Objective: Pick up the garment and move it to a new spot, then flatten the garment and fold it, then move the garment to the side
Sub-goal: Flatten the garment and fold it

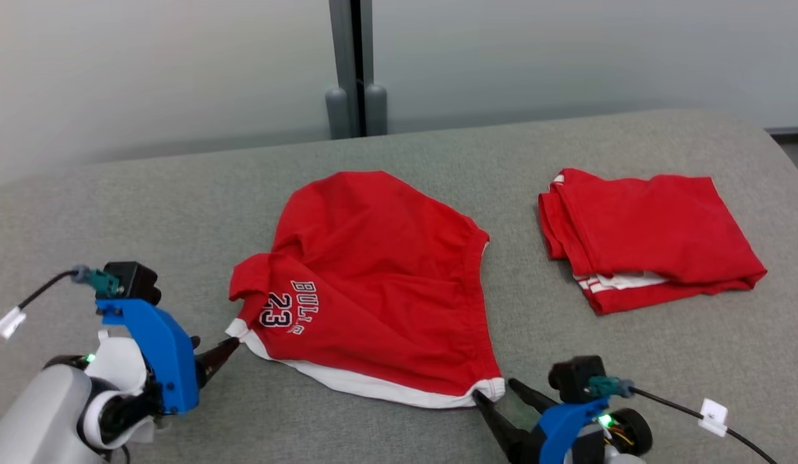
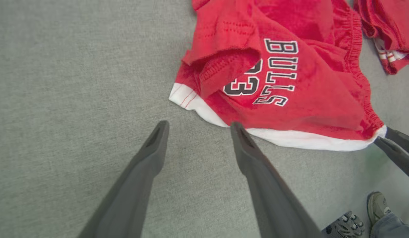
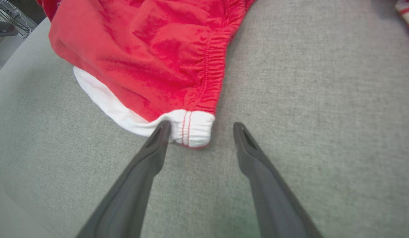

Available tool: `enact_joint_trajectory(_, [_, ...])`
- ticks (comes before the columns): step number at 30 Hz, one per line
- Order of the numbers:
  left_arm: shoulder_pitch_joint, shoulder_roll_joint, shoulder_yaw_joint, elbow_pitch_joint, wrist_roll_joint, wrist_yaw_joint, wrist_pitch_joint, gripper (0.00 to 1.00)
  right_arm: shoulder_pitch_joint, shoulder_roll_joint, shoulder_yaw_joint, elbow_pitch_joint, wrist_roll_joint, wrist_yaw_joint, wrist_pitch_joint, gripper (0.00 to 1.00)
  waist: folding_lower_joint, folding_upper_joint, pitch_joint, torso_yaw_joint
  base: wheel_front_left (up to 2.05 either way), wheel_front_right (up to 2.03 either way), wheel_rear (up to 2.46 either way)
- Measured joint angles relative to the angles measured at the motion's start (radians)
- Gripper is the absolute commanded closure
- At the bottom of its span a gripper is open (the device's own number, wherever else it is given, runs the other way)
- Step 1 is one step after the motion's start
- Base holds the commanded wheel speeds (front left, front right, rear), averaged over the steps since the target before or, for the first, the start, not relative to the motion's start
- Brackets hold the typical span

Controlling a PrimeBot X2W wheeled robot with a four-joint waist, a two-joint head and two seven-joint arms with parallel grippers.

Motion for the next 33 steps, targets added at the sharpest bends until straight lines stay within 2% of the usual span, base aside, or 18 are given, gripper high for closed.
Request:
enact_joint_trajectory(3, [-0.060, 0.036, -0.066, 0.054, -0.058, 0.000, 0.071, 0.00, -0.046, 0.006, 0.044, 0.022, 0.018, 0.000, -0.011, 0.00, 0.0001, 0.0001, 0.031, -0.023, 0.00, 0.00, 0.00])
enact_joint_trajectory(6, [-0.112, 0.068, -0.123, 0.086, -0.081, 0.000, 0.088, 0.00, -0.078, 0.013, 0.089, 0.042, 0.045, 0.000, -0.020, 0.00, 0.0000, 0.0000, 0.055, -0.050, 0.00, 0.00, 0.00])
enact_joint_trajectory(16, [-0.201, 0.138, -0.265, 0.180, -0.123, 0.000, -0.008, 0.00, -0.149, 0.023, 0.213, 0.081, 0.118, 0.000, -0.098, 0.00, -0.0001, 0.0000, 0.106, -0.111, 0.00, 0.00, 0.00])
enact_joint_trajectory(22, [-0.233, 0.152, -0.340, 0.203, -0.176, 0.000, -0.028, 0.00, -0.186, 0.019, 0.253, 0.110, 0.150, 0.000, -0.136, 0.02, -0.0003, -0.0001, 0.127, -0.121, 0.00, 0.00, 0.00])
enact_joint_trajectory(23, [-0.241, 0.152, -0.351, 0.208, -0.189, 0.000, -0.029, 0.36, -0.192, 0.018, 0.260, 0.115, 0.153, 0.000, -0.141, 0.09, -0.0002, -0.0001, 0.130, -0.120, 0.00, 0.00, 0.00])
enact_joint_trajectory(24, [-0.246, 0.153, -0.362, 0.209, -0.202, 0.000, -0.026, 0.66, -0.197, 0.018, 0.266, 0.119, 0.157, 0.000, -0.147, 0.19, -0.0002, -0.0001, 0.132, -0.119, 0.00, 0.00, 0.00])
enact_joint_trajectory(25, [-0.253, 0.155, -0.373, 0.208, -0.210, 0.000, -0.025, 1.00, -0.201, 0.018, 0.272, 0.124, 0.163, 0.000, -0.150, 0.40, -0.0002, -0.0001, 0.133, -0.118, 0.00, 0.00, 0.00])
enact_joint_trajectory(26, [-0.260, 0.157, -0.385, 0.208, -0.219, 0.000, -0.025, 1.00, -0.205, 0.018, 0.278, 0.128, 0.169, 0.000, -0.155, 0.53, -0.0002, -0.0001, 0.135, -0.117, 0.00, 0.00, 0.00])
enact_joint_trajectory(27, [-0.264, 0.158, -0.394, 0.206, -0.233, 0.000, -0.022, 1.00, -0.210, 0.018, 0.284, 0.134, 0.174, 0.000, -0.160, 0.72, -0.0002, -0.0001, 0.134, -0.113, 0.00, 0.00, 0.00])
enact_joint_trajectory(28, [-0.265, 0.158, -0.404, 0.203, -0.242, 0.000, -0.024, 1.00, -0.214, 0.017, 0.289, 0.140, 0.180, 0.000, -0.168, 0.96, -0.0001, 0.0000, 0.132, -0.109, 0.00, 0.00, 0.00])
enact_joint_trajectory(29, [-0.267, 0.157, -0.415, 0.201, -0.247, 0.000, -0.034, 1.00, -0.216, 0.015, 0.294, 0.143, 0.184, 0.000, -0.178, 1.00, -0.0001, 0.0000, 0.129, -0.105, 0.00, 0.00, 0.00])
enact_joint_trajectory(33, [-0.275, 0.162, -0.446, 0.201, -0.270, 0.000, -0.082, 1.00, -0.217, 0.002, 0.300, 0.144, 0.214, 0.000, -0.238, 1.00, -0.0001, 0.0000, 0.089, -0.078, 0.00, 0.00, 0.00])
